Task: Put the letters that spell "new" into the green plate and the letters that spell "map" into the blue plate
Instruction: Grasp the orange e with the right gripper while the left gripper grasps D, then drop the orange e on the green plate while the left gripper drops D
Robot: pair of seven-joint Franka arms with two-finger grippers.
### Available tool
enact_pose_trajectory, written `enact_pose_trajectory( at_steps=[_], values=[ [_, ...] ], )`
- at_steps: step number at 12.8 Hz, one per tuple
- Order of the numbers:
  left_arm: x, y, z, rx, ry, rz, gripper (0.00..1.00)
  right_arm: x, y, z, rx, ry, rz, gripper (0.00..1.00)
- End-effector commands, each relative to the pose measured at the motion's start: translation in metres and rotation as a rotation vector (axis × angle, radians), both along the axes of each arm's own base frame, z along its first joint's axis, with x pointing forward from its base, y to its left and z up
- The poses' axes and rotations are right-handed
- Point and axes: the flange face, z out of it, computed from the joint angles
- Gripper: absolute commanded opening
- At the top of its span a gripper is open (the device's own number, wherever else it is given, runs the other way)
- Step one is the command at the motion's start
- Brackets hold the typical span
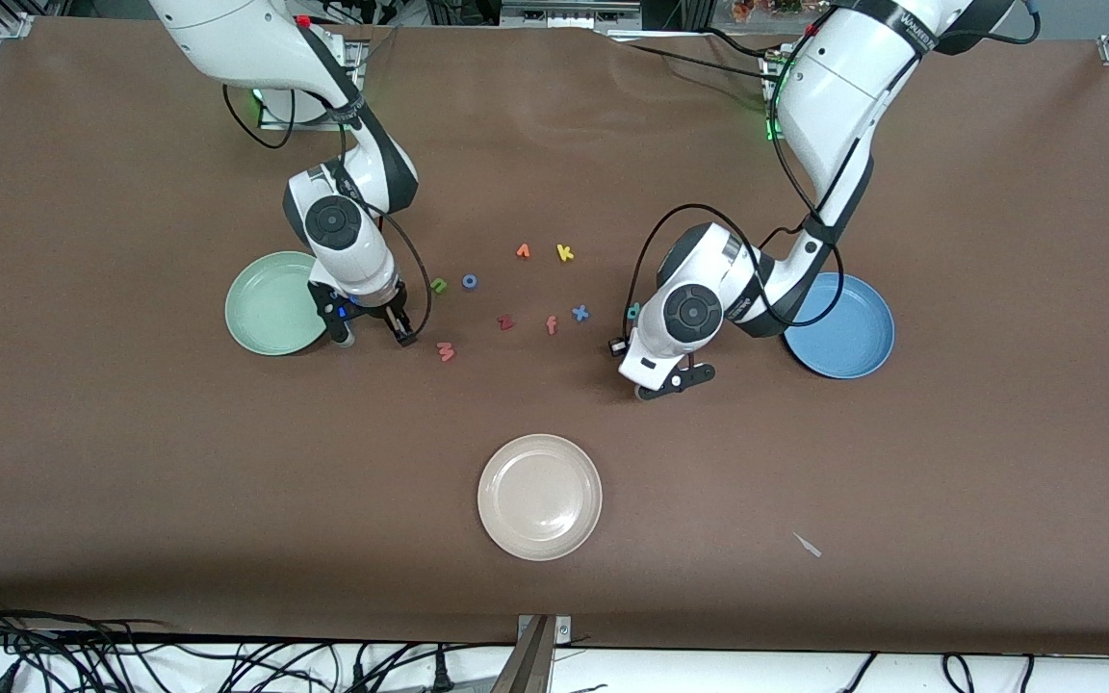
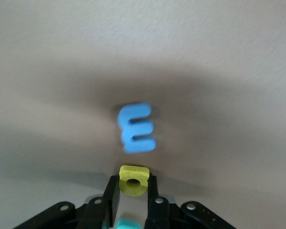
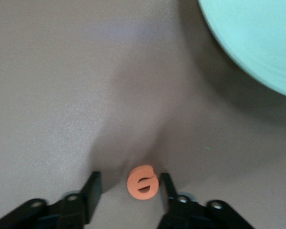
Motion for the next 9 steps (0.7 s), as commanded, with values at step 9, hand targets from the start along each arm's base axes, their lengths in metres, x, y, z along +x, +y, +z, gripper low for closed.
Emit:
enact_pose_trajectory(
  at_steps=[9],
  values=[
    [0.034, 0.261, 0.133, -0.029, 0.279, -0.293, 0.18, 0.029, -0.036, 0.070, -0.071, 0.048, 0.152, 0.12]
  ],
)
